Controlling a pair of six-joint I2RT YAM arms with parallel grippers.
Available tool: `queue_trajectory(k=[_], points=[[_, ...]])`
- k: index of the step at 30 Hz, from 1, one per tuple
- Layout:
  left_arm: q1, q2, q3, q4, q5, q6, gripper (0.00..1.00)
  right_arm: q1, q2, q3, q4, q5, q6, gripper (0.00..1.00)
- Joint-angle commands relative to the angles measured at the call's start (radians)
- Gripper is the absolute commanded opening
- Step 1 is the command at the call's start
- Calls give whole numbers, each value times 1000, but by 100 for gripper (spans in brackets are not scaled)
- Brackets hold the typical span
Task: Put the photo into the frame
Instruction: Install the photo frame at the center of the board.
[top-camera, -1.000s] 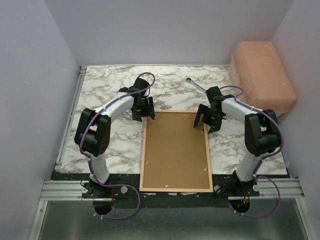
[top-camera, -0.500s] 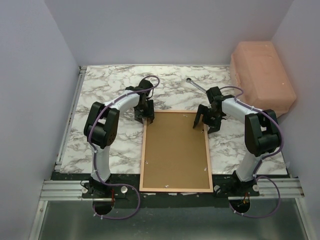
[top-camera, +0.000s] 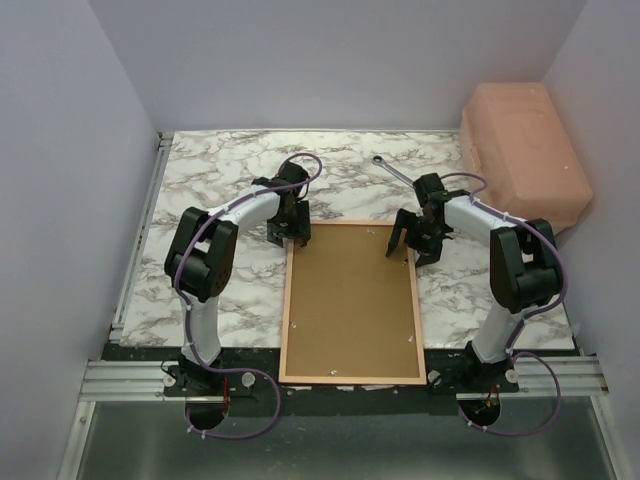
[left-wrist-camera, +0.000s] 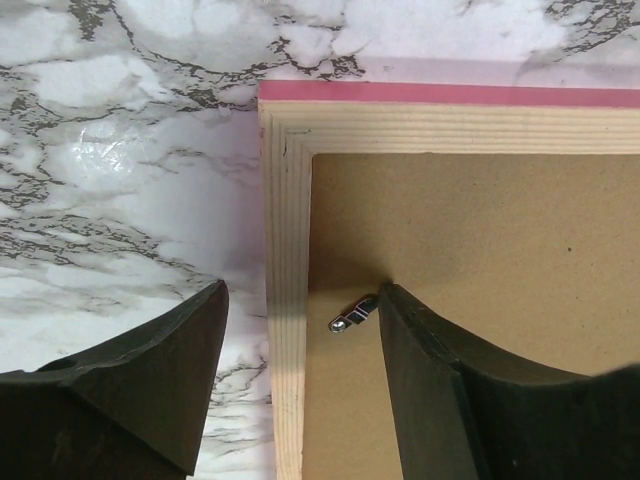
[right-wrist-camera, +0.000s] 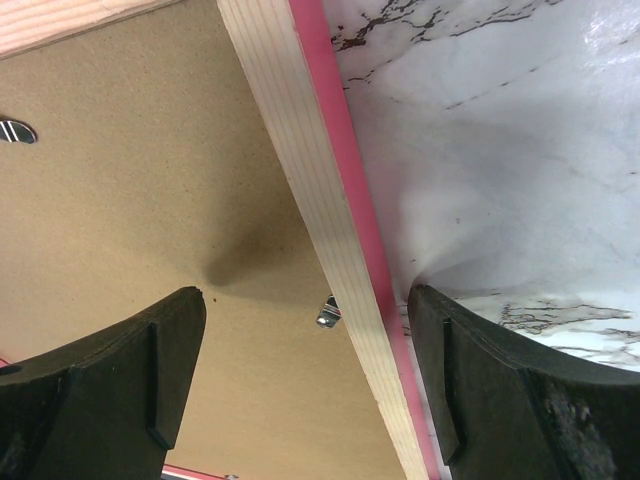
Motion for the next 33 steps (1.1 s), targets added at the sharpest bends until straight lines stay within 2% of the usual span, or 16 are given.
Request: queue_trajectory(k=[1,4,8,11,13,16,17,25,27,28,29,30,33], points=[[-21,-3,-78,7,-8,6,62,-7,18,-22,5,-23,-9,89],[-21,18,-81,16,12,1,56,-7,26,-22,10,-33,-8,89],[-21,13,-93,35,27,1,39,-9,22,-22,9,-34,-8,89],[-21,6,-96,35,24,2,34,-9,22,-22,9,-34,-7,89],[-19,7,-97,29,18,2,25,-7,23,-23,9,-35,-6,89],[-14,8,-95,14,19,1,2,-8,25,-24,13,-44,-3,89],[-13,1,-99,14,18,1,0,-7,27,-23,13,-47,-3,89],[-13,-77,-125,34,67,-4,0,-9,24,-19,13,-48,-4,89],[-12,-95,-120,28,81,-14,21,-8,18,-19,10,-46,-2,89],[-12,-105,-119,26,86,-19,34,-8,14,-19,9,-45,-2,89],[-11,-113,-118,24,87,-29,41,-8,10,-19,8,-42,-2,89],[-11,-120,-118,24,89,-38,46,-9,7,-20,7,-41,-1,89],[-11,-119,-115,26,97,-49,49,-8,4,-24,5,-39,-4,89]])
